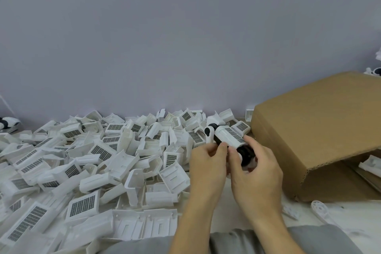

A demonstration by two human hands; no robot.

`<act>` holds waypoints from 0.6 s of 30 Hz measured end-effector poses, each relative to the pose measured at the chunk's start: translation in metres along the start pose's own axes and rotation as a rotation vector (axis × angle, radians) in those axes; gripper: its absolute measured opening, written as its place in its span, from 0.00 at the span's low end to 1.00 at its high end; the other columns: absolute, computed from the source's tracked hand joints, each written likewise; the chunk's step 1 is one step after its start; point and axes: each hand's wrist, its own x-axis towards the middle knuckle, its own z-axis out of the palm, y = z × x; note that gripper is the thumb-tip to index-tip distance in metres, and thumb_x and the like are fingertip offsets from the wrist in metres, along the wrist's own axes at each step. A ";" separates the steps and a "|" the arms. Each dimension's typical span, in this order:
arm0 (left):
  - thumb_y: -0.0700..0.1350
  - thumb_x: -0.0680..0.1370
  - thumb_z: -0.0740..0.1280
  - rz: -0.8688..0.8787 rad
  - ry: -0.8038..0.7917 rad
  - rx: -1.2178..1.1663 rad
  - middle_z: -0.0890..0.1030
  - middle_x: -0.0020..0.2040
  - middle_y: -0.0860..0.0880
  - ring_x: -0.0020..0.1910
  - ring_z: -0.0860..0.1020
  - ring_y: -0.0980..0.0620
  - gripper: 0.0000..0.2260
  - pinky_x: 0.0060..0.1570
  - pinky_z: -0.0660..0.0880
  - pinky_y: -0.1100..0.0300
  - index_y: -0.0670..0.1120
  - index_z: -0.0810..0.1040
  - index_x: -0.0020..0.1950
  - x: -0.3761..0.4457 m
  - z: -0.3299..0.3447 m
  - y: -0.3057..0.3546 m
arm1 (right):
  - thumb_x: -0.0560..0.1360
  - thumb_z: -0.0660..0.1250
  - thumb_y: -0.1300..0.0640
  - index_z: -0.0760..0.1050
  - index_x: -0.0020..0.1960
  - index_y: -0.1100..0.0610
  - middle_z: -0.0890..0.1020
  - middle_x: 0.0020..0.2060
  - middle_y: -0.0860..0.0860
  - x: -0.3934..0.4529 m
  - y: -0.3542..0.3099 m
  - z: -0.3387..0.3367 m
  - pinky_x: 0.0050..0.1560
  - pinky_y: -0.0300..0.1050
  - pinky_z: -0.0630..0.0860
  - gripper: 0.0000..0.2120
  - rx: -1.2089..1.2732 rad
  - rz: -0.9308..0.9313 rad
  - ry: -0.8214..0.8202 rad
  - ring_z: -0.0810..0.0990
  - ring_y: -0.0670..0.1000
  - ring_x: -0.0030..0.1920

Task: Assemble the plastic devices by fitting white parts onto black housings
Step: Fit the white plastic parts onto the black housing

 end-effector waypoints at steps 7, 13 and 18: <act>0.42 0.79 0.67 0.255 0.470 0.140 0.81 0.33 0.52 0.33 0.77 0.58 0.11 0.35 0.73 0.66 0.51 0.80 0.38 0.003 -0.009 0.005 | 0.79 0.64 0.47 0.81 0.60 0.52 0.83 0.51 0.46 0.003 0.001 -0.004 0.52 0.34 0.71 0.14 0.111 0.126 0.078 0.79 0.44 0.52; 0.45 0.82 0.64 0.199 0.384 -0.155 0.81 0.56 0.62 0.56 0.77 0.65 0.10 0.51 0.71 0.69 0.58 0.80 0.59 0.000 -0.010 0.007 | 0.82 0.59 0.53 0.80 0.44 0.46 0.82 0.36 0.34 0.005 -0.001 -0.004 0.37 0.29 0.71 0.13 0.280 0.262 0.031 0.79 0.35 0.40; 0.37 0.81 0.63 0.125 0.242 -0.168 0.86 0.43 0.55 0.44 0.83 0.59 0.13 0.44 0.78 0.64 0.50 0.86 0.48 0.000 -0.011 0.012 | 0.83 0.58 0.51 0.80 0.39 0.47 0.78 0.31 0.47 0.008 0.004 -0.007 0.38 0.48 0.69 0.17 0.361 0.416 0.032 0.74 0.52 0.34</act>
